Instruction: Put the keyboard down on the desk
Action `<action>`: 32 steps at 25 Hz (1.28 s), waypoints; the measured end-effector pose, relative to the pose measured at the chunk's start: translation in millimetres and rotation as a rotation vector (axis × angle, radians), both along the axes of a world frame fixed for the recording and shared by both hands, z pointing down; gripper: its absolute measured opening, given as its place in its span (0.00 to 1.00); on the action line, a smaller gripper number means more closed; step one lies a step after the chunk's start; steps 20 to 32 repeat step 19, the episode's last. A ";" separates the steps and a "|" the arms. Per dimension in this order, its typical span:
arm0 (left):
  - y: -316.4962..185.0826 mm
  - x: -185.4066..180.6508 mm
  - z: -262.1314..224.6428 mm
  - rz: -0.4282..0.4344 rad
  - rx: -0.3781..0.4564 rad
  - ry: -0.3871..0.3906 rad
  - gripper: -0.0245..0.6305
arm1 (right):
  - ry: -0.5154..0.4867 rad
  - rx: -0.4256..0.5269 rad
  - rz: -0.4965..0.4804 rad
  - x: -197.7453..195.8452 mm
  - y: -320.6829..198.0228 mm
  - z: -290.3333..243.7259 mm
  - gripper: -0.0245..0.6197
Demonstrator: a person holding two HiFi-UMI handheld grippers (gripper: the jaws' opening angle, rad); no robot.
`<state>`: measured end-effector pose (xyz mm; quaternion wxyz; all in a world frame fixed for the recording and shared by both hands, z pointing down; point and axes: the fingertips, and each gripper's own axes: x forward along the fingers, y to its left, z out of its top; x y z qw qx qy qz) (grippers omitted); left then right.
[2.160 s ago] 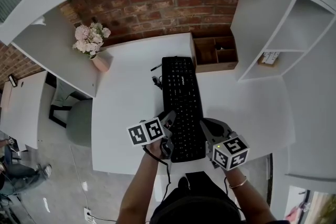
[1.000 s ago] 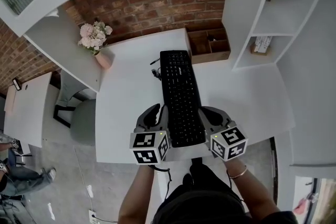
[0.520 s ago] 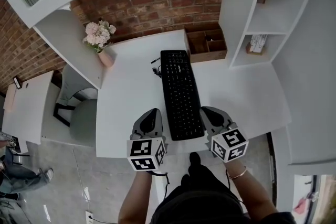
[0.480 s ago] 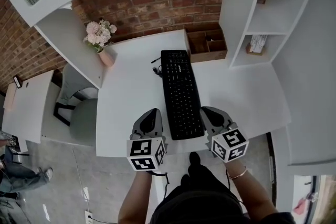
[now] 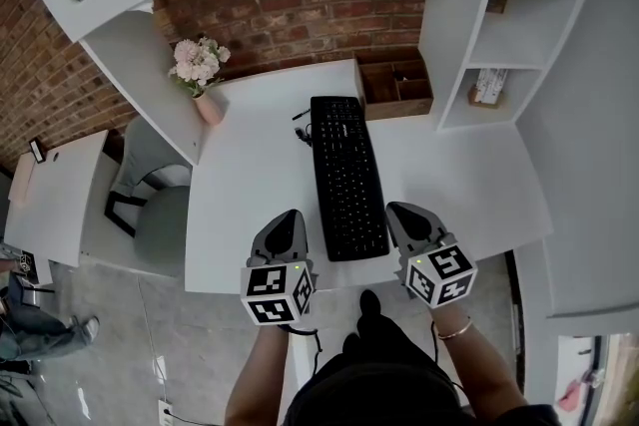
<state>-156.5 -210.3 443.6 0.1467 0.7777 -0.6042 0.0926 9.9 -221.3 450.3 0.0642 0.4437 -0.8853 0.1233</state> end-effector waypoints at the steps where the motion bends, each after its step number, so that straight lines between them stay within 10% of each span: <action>1: 0.1 -0.7 0.1 -0.002 -0.001 0.001 0.05 | 0.000 0.001 0.002 0.6 -0.4 -0.4 0.05; 32: -5.4 -2.7 4.2 -0.022 -0.008 0.019 0.05 | -0.018 -0.008 -0.001 1.7 -10.5 0.6 0.05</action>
